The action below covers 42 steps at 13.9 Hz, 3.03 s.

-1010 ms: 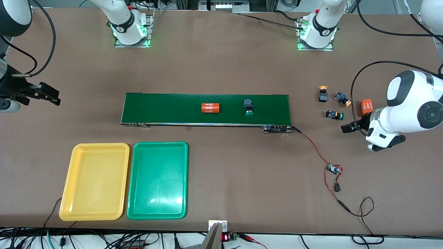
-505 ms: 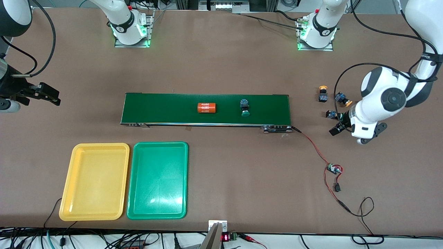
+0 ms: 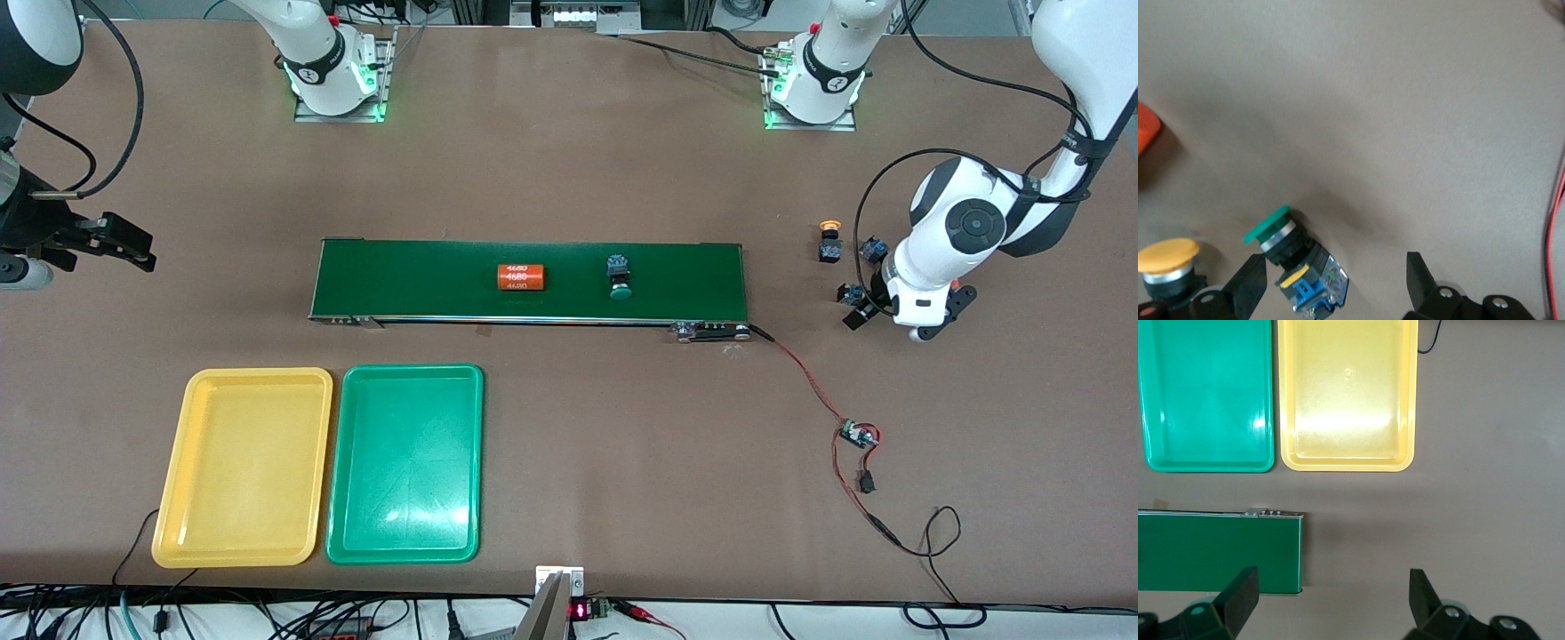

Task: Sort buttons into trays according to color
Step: 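Grasp a second green-capped button with the left gripper, then place the green button on the belt while the right gripper approaches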

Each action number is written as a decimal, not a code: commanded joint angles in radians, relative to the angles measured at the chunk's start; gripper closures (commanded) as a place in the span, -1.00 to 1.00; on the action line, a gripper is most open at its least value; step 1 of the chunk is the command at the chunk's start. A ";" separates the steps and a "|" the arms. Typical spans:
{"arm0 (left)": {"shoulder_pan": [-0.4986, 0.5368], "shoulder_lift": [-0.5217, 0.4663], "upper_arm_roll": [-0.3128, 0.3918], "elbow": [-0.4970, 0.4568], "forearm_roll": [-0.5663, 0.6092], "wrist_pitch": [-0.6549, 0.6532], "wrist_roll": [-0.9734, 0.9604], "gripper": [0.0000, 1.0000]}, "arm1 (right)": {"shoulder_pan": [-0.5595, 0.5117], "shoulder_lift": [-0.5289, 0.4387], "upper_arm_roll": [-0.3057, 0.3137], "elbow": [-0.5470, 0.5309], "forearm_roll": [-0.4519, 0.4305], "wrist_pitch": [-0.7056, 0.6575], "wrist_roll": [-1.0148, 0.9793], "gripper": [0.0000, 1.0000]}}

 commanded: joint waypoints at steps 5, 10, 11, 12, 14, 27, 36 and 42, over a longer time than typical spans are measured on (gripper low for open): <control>0.018 -0.011 -0.003 -0.073 0.025 0.026 -0.075 -0.58 | -0.007 -0.007 0.003 -0.008 0.015 0.007 0.004 -1.00; 0.018 0.032 0.001 -0.068 0.026 0.029 -0.077 -0.14 | -0.007 -0.007 0.003 -0.008 0.015 0.007 0.004 -1.00; 0.020 0.051 0.015 -0.064 0.044 0.029 -0.077 -0.10 | -0.005 -0.007 0.003 -0.008 0.015 0.007 0.004 -1.00; 0.018 0.054 0.032 -0.063 0.072 0.035 -0.078 -0.04 | -0.005 -0.007 0.003 -0.008 0.015 0.007 0.004 -1.00; 0.018 0.052 0.035 -0.060 0.080 0.041 -0.078 0.11 | -0.007 -0.007 0.003 -0.008 0.015 0.007 0.004 -1.00; -0.011 -0.017 -0.224 0.091 0.081 -0.248 -0.063 0.48 | -0.010 0.065 0.001 0.000 0.107 0.099 0.007 -1.00; -0.313 0.100 -0.281 0.197 0.063 -0.287 0.109 0.46 | -0.030 0.093 0.001 0.002 0.124 0.128 0.004 -1.00; -0.433 0.210 -0.278 0.222 0.065 -0.274 0.101 0.43 | -0.028 0.108 0.001 0.002 0.124 0.121 0.004 -1.00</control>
